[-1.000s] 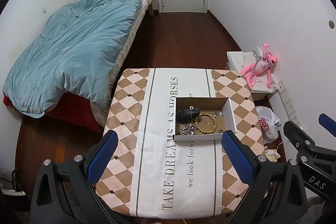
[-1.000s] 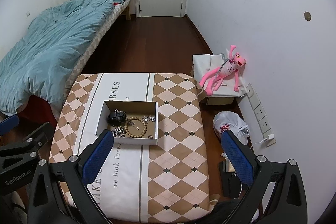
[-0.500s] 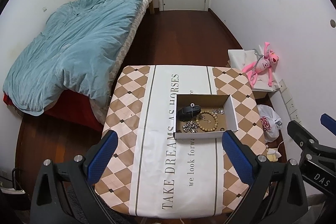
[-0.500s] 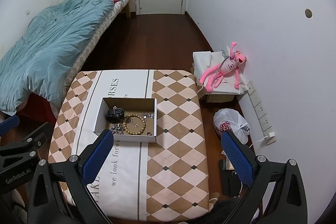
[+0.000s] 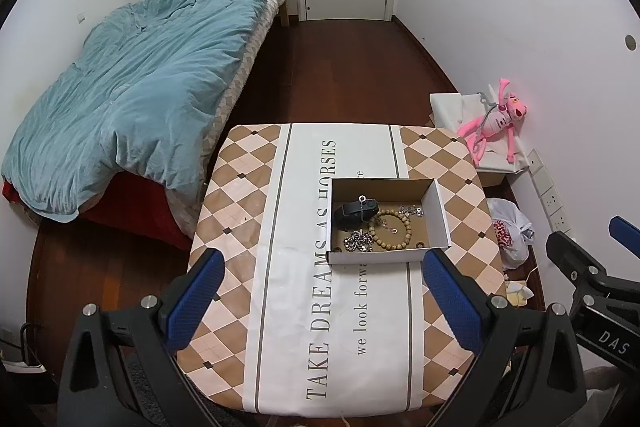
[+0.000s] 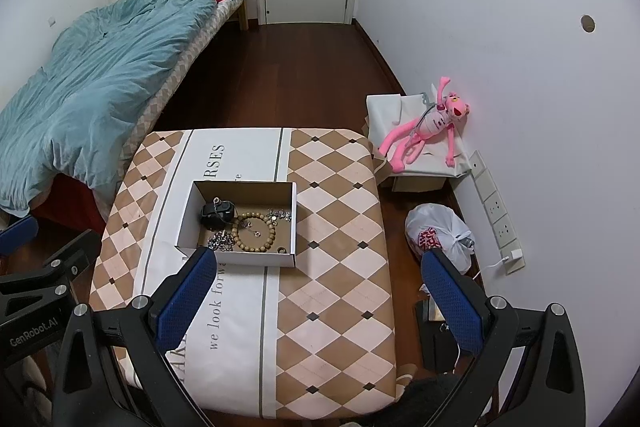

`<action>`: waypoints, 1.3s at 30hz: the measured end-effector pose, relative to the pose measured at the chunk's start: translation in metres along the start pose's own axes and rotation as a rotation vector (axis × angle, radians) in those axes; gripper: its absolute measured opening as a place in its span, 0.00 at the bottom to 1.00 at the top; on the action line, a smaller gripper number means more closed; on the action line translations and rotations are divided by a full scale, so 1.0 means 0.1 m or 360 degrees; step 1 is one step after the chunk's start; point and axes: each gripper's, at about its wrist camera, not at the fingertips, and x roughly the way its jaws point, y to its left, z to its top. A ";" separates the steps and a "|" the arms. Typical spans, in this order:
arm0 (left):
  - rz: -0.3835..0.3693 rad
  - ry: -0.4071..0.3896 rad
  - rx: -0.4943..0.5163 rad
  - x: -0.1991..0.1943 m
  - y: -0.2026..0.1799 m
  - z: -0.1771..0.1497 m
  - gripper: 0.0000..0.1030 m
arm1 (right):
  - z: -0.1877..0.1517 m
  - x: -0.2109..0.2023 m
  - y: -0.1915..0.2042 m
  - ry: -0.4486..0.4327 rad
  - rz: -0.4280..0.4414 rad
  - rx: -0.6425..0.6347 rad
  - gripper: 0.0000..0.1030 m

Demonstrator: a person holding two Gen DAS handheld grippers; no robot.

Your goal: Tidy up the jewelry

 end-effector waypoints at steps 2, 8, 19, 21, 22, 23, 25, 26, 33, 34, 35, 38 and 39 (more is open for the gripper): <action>0.0000 -0.0001 -0.0002 0.00 0.00 0.00 0.98 | 0.00 0.00 0.00 0.0001 -0.0001 0.0000 1.00; -0.0004 -0.0005 0.0003 0.00 0.00 0.00 0.98 | 0.00 0.00 0.00 0.0002 0.0001 0.0001 1.00; -0.0009 -0.0022 0.0003 -0.02 0.00 0.02 0.98 | -0.02 0.00 0.01 0.0008 0.0006 -0.0001 1.00; -0.0013 -0.0019 0.0001 -0.03 0.01 0.03 0.98 | -0.02 -0.01 0.01 0.0008 0.0006 0.0000 1.00; -0.0013 -0.0019 0.0002 -0.03 0.01 0.03 0.98 | -0.02 0.00 0.01 0.0008 0.0008 0.0000 1.00; -0.0012 -0.0021 0.0003 -0.03 0.01 0.03 0.98 | -0.02 0.00 0.01 0.0006 0.0006 0.0000 1.00; -0.0015 -0.0020 0.0002 -0.03 0.01 0.03 0.98 | -0.03 -0.01 0.02 0.0006 0.0005 -0.0003 1.00; -0.0014 -0.0019 0.0001 -0.03 0.01 0.03 0.98 | -0.02 0.00 0.02 0.0009 0.0008 -0.0001 1.00; -0.0012 -0.0021 0.0001 -0.04 0.00 0.04 0.98 | -0.02 -0.01 0.02 0.0008 0.0006 -0.0002 1.00; -0.0013 -0.0020 0.0002 -0.04 0.00 0.04 0.98 | -0.02 -0.01 0.02 0.0009 0.0008 -0.0001 1.00; -0.0011 -0.0021 0.0001 -0.04 0.01 0.04 0.98 | -0.01 0.00 0.01 0.0008 0.0007 -0.0002 1.00; -0.0013 -0.0020 0.0002 -0.04 0.01 0.04 0.98 | -0.01 0.00 0.01 0.0007 0.0007 -0.0001 1.00; -0.0015 -0.0020 -0.0001 -0.04 0.01 0.04 0.98 | -0.01 -0.01 0.01 0.0008 0.0008 -0.0001 1.00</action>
